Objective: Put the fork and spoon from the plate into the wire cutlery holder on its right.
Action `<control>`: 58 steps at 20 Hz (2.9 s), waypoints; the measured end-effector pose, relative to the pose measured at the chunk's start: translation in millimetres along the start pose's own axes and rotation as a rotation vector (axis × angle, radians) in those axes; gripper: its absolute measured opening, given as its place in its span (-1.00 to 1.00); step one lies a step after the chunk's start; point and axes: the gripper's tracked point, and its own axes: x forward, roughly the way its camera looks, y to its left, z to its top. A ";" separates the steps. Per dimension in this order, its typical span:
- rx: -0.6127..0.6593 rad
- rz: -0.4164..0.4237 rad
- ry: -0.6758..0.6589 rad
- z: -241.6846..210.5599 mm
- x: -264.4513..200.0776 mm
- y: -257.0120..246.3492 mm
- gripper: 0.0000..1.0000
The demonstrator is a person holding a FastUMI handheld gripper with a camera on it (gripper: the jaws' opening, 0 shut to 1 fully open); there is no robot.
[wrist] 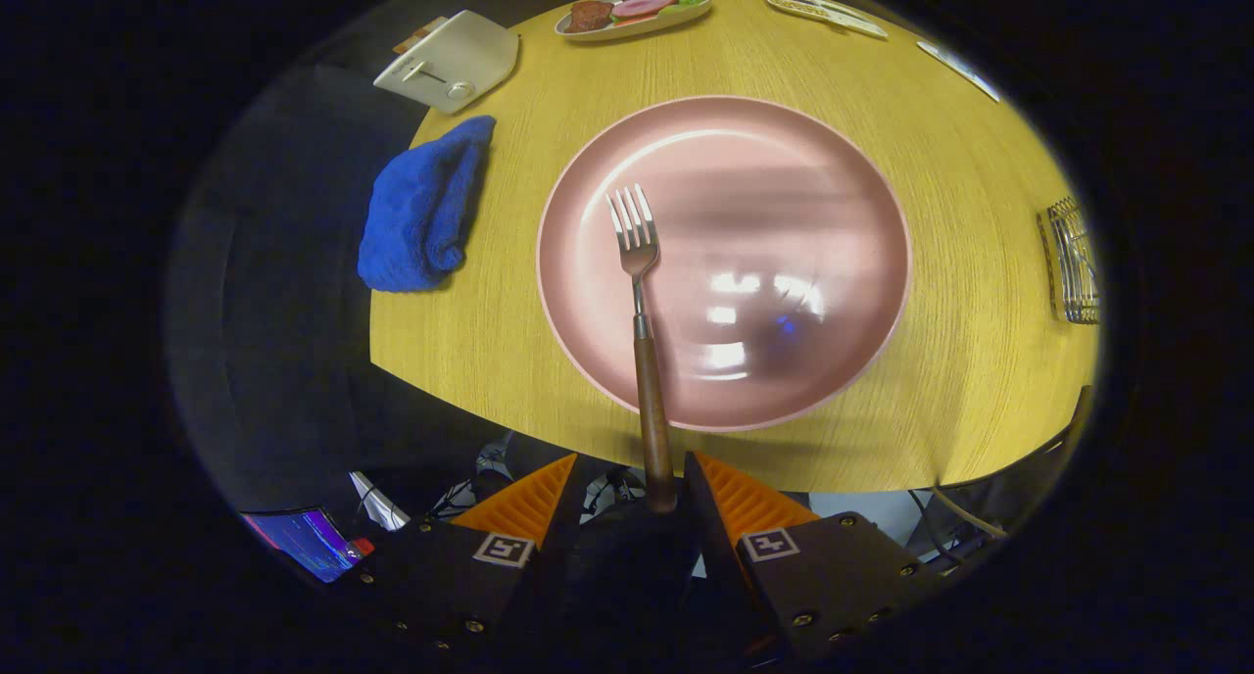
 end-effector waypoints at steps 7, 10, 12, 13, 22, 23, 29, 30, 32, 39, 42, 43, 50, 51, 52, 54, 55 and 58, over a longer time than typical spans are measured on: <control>-0.017 -0.016 0.032 1.6 14.7 -1.6 -0.11; -0.004 0.000 -0.002 5.6 16.1 -0.8 -0.74; 0.000 0.005 -0.050 16.3 7.2 4.1 -0.74; 0.007 0.023 -0.057 16.5 10.7 6.4 -0.91; 0.111 0.107 -0.144 34.3 -26.3 -1.3 -0.92; 0.126 0.116 -0.158 36.5 -34.1 -4.4 -0.92; 0.240 0.139 -0.263 52.5 -80.1 -41.2 -0.92; 0.258 0.138 -0.278 54.6 -87.0 -49.9 -0.92; 0.294 0.134 -0.312 59.7 -100.2 -67.6 -0.92; 0.451 0.122 -0.419 54.4 -153.3 -137.3 -0.92; 0.520 0.116 -0.444 45.7 -166.3 -163.8 -0.92; 0.542 0.115 -0.450 42.7 -169.0 -170.5 -0.92; 0.663 0.177 -0.448 22.3 -180.2 -187.8 -0.92; 0.695 0.207 -0.445 23.5 -180.6 -184.6 -0.92; 0.728 0.235 -0.443 25.1 -181.2 -183.1 -0.92; 0.775 0.273 -0.439 28.4 -179.9 -182.2 -0.92; 0.790 0.284 -0.437 28.9 -180.5 -182.2 -0.92; 0.840 0.312 -0.432 34.5 -182.5 -184.3 -0.93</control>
